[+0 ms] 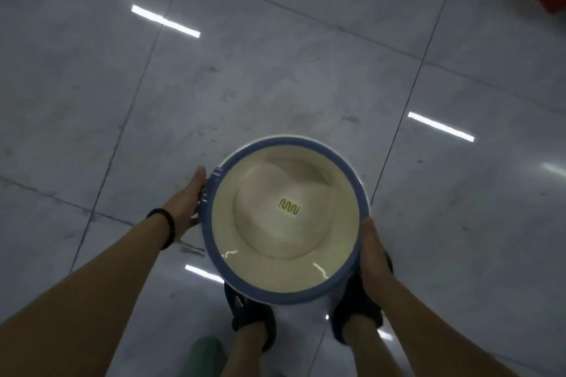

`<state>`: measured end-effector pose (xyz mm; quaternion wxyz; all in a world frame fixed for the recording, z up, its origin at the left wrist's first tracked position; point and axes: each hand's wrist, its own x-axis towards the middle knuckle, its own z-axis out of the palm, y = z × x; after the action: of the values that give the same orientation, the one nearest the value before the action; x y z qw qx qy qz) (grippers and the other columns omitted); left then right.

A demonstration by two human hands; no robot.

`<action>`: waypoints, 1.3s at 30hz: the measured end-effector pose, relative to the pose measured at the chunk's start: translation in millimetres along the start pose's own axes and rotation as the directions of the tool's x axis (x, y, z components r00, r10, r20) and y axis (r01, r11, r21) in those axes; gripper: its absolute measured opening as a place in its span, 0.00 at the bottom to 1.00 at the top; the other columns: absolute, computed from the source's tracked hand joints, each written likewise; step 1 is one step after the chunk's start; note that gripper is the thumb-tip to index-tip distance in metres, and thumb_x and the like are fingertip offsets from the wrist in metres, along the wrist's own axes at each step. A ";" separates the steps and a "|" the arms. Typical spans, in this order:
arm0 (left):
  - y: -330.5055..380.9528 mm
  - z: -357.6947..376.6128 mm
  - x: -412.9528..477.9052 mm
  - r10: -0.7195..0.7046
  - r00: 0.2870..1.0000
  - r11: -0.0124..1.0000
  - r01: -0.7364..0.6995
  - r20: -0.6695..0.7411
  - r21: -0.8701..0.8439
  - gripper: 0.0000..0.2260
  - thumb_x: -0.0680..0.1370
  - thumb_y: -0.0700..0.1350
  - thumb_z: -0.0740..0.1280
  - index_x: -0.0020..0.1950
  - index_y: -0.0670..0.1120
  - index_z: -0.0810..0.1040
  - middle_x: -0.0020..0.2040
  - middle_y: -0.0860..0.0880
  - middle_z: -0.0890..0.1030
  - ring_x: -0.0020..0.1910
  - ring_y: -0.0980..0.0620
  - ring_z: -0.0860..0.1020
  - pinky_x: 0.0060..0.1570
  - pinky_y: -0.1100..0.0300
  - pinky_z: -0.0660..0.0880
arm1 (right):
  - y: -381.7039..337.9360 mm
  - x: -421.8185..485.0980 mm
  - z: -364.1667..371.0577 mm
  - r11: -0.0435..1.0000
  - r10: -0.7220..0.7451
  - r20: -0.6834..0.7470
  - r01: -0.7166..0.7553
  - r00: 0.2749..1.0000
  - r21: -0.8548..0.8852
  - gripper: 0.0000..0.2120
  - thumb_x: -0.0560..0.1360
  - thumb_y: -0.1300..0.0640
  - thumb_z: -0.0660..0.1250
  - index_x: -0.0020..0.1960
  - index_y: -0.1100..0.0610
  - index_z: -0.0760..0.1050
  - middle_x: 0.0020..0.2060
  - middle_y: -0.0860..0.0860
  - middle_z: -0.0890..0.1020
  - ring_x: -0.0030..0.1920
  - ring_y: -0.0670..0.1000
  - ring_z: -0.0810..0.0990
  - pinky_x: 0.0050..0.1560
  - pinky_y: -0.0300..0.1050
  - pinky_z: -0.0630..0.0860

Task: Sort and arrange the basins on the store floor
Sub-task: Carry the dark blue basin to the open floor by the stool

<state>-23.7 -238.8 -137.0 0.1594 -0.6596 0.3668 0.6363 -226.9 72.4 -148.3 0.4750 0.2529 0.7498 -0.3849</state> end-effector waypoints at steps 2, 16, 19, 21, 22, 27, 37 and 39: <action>-6.2 3.1 19.7 0.043 0.997 0.998 -0.039 0.066 -0.051 0.40 0.69 0.79 0.60 0.69 0.53 0.78 0.64 0.48 0.82 0.62 0.46 0.81 0.66 0.46 0.74 | 14.6 11.3 4.7 0.995 -0.029 0.039 0.025 0.999 0.097 0.20 0.80 0.32 0.61 0.55 0.45 0.81 0.44 0.45 0.86 0.47 0.45 0.84 0.48 0.44 0.82; 3.0 40.2 -23.9 0.187 0.980 0.954 -0.166 0.062 -0.251 0.29 0.77 0.68 0.63 0.65 0.47 0.82 0.59 0.41 0.84 0.54 0.41 0.82 0.61 0.43 0.76 | -6.2 -3.1 -25.4 0.916 -0.109 0.173 0.032 0.979 0.399 0.23 0.84 0.40 0.59 0.60 0.57 0.81 0.40 0.52 0.89 0.35 0.49 0.88 0.32 0.41 0.82; 27.8 60.9 -94.9 0.215 0.971 0.952 -0.184 0.107 -0.244 0.28 0.75 0.68 0.63 0.62 0.49 0.83 0.55 0.42 0.85 0.49 0.44 0.83 0.57 0.46 0.78 | -35.5 -59.2 -72.2 0.907 -0.081 0.205 -0.013 0.975 0.420 0.24 0.82 0.38 0.60 0.61 0.56 0.81 0.41 0.53 0.89 0.36 0.50 0.88 0.32 0.41 0.83; 51.8 78.1 -152.8 0.246 0.958 0.952 -0.211 0.147 -0.220 0.26 0.72 0.67 0.65 0.58 0.49 0.84 0.50 0.44 0.86 0.44 0.46 0.84 0.49 0.49 0.81 | -57.0 -110.5 -111.8 0.897 -0.088 0.216 -0.017 0.973 0.442 0.28 0.74 0.34 0.69 0.60 0.56 0.83 0.49 0.56 0.89 0.42 0.53 0.89 0.38 0.44 0.85; 65.6 89.3 -183.8 0.259 0.950 0.953 -0.221 0.175 -0.208 0.24 0.74 0.66 0.64 0.56 0.49 0.85 0.48 0.45 0.86 0.42 0.47 0.85 0.45 0.51 0.83 | -68.0 -138.2 -134.9 0.898 -0.083 0.213 -0.020 0.973 0.439 0.34 0.66 0.32 0.75 0.60 0.56 0.83 0.51 0.56 0.89 0.45 0.54 0.89 0.40 0.45 0.85; 130.7 158.4 -361.6 0.309 0.899 0.950 -0.280 0.311 -0.136 0.21 0.83 0.57 0.60 0.44 0.51 0.90 0.45 0.45 0.87 0.40 0.46 0.86 0.39 0.53 0.84 | -102.2 -283.6 -256.5 0.871 -0.125 0.097 0.062 0.987 0.487 0.25 0.73 0.45 0.75 0.65 0.58 0.82 0.52 0.56 0.89 0.48 0.55 0.88 0.49 0.48 0.81; 158.5 369.4 -698.8 0.383 0.688 0.885 -0.464 0.616 -0.033 0.26 0.86 0.49 0.57 0.33 0.45 0.85 0.25 0.49 0.81 0.20 0.55 0.77 0.22 0.68 0.73 | -74.1 -510.2 -525.1 0.499 -0.192 -0.317 0.371 0.929 0.784 0.16 0.85 0.49 0.62 0.54 0.53 0.87 0.51 0.56 0.88 0.58 0.60 0.83 0.57 0.53 0.80; 142.2 420.0 -765.5 0.380 0.628 0.870 -0.492 0.680 -0.032 0.35 0.86 0.46 0.54 0.20 0.48 0.79 0.18 0.52 0.74 0.14 0.57 0.70 0.15 0.70 0.66 | -57.9 -540.9 -574.1 0.429 -0.223 -0.379 0.439 0.898 0.789 0.16 0.84 0.47 0.62 0.57 0.52 0.87 0.54 0.57 0.88 0.56 0.60 0.85 0.58 0.56 0.80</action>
<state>-364.4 164.0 573.2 0.1716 -0.2642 0.4825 0.8173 -339.7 501.1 506.7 0.1148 0.3416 0.5390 -0.7613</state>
